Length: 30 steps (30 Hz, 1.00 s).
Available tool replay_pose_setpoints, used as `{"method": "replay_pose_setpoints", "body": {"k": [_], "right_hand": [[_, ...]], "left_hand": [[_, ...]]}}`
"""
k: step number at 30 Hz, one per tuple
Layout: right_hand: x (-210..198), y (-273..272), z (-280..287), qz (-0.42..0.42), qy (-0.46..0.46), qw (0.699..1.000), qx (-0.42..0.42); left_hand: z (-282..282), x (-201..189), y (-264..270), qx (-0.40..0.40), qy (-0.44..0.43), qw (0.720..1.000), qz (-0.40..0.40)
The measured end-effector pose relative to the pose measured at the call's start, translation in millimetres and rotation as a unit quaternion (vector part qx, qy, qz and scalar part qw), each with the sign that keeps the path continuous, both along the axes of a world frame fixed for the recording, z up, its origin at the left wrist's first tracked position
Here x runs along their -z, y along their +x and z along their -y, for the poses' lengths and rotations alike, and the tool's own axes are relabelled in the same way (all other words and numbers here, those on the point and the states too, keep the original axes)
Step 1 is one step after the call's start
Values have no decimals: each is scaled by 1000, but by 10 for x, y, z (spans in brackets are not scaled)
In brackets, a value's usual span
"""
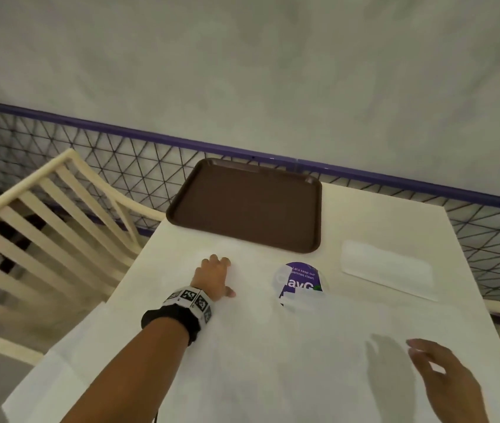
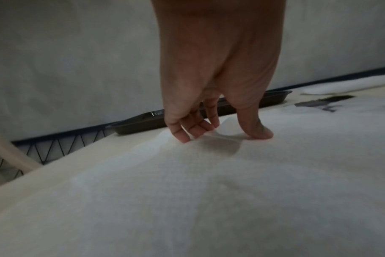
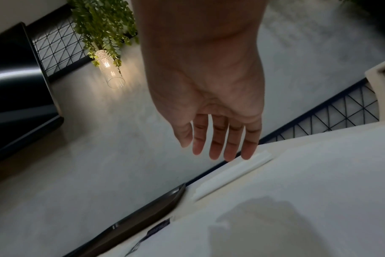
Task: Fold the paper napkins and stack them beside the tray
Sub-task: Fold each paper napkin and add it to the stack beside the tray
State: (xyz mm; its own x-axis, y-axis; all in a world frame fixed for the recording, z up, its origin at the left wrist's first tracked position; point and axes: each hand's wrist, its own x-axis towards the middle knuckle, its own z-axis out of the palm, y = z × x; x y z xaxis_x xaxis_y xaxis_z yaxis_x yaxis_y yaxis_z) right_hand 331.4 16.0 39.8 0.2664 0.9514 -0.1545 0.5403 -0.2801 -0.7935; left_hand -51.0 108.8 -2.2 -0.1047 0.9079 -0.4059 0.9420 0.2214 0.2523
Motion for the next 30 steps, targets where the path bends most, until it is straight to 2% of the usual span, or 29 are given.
{"method": "replay_pose_setpoints", "body": {"k": [2, 5, 10, 13, 16, 18, 21, 22, 24, 26, 30], "right_hand": [[81, -136, 183, -32, -7, 999, -7], [156, -277, 397, -9, 6, 1000, -28], [149, -467, 608, 1, -19, 997, -71], [70, -744, 566, -23, -33, 995, -92], [74, -1118, 424, -129, -72, 987, -59], [124, -1345, 303, -269, -111, 956, -25], [129, -1573, 126, -486, -157, 860, 18], [106, -1596, 72, -533, -153, 832, 19], [-25, -1570, -31, -570, -116, 813, -8], [-200, -1465, -139, -562, -71, 824, -18], [-646, -1116, -262, -458, 60, 887, -5]], "left_hand": [[-45, 13, 16, -6, -19, 1000, 9], [-75, 15, 23, -4, -32, 999, 28], [-41, -244, 40, -2, 53, 994, 100], [16, -608, 146, 70, 75, 983, 154], [124, -1090, 323, 158, 99, 964, 188], [204, -1410, 410, 185, 107, 953, 216], [274, -1788, 465, 193, 118, 939, 258], [286, -1884, 463, 190, 127, 936, 268], [288, -2002, 432, 167, 156, 932, 281], [274, -2016, 358, 106, 178, 927, 312], [294, -1867, 237, -10, 200, 904, 377]]}}
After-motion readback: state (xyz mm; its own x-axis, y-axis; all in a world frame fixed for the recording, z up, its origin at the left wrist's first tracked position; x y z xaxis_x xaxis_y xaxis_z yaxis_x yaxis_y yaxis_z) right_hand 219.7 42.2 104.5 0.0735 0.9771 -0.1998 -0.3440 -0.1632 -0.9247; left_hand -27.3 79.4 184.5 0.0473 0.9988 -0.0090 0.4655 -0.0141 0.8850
